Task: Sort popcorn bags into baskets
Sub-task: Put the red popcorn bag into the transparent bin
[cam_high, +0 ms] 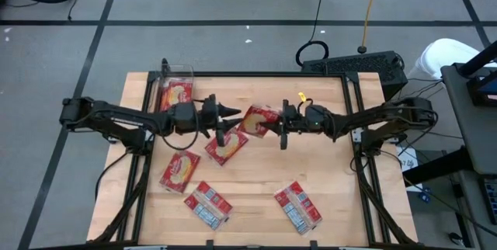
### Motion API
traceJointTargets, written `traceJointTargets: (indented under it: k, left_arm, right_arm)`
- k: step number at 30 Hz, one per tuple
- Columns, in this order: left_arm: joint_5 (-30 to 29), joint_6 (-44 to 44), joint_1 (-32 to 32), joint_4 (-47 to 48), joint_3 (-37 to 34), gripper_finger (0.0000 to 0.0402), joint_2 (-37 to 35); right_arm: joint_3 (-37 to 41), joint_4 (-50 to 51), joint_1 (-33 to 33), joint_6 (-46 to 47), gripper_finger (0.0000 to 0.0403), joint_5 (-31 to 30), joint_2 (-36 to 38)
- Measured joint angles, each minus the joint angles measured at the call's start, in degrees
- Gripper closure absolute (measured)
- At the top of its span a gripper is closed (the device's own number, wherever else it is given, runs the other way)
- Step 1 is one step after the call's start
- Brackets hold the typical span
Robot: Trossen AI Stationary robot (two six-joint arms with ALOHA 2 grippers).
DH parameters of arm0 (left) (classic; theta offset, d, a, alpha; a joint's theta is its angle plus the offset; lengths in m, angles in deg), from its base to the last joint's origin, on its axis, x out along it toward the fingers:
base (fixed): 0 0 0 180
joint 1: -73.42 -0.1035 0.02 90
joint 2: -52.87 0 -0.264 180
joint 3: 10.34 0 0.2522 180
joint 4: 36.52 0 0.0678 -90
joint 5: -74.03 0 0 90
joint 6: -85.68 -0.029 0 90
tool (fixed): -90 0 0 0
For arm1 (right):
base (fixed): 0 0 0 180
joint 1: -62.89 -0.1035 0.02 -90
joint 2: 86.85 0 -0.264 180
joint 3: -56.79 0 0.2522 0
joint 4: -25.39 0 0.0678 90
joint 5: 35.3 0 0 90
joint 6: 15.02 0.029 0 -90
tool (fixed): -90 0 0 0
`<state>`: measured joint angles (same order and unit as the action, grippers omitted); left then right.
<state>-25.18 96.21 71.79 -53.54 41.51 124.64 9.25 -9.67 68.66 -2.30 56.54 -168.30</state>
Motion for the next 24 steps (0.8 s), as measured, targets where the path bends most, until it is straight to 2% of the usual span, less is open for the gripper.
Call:
traceJointTargets:
  k: [5,10,13,19,24]
  left_arm:
    - [2.1,6.2,-1.1,5.0,0.0,0.02,0.2]
    - [5.8,12.1,-1.7,7.1,-0.1,0.017,4.7]
    - [7.4,13.4,-1.7,6.4,0.0,0.0159,7.1]
    - [10.3,12.9,-1.4,-0.1,0.0,0.0162,11.9]
    - [10.3,12.1,-1.6,-3.4,0.0,0.0189,14.5]
  right_arm:
    - [0.0,5.2,1.8,4.3,0.0388,8.1,0.6]
    - [0.0,8.5,1.7,5.8,0.0372,12.1,-0.1]
    - [0.0,10.3,1.7,5.9,0.0373,12.1,-0.2]
    - [0.0,10.9,1.7,5.9,0.0382,12.0,-0.3]
    - [0.0,11.0,1.7,5.9,0.0377,12.0,-0.3]
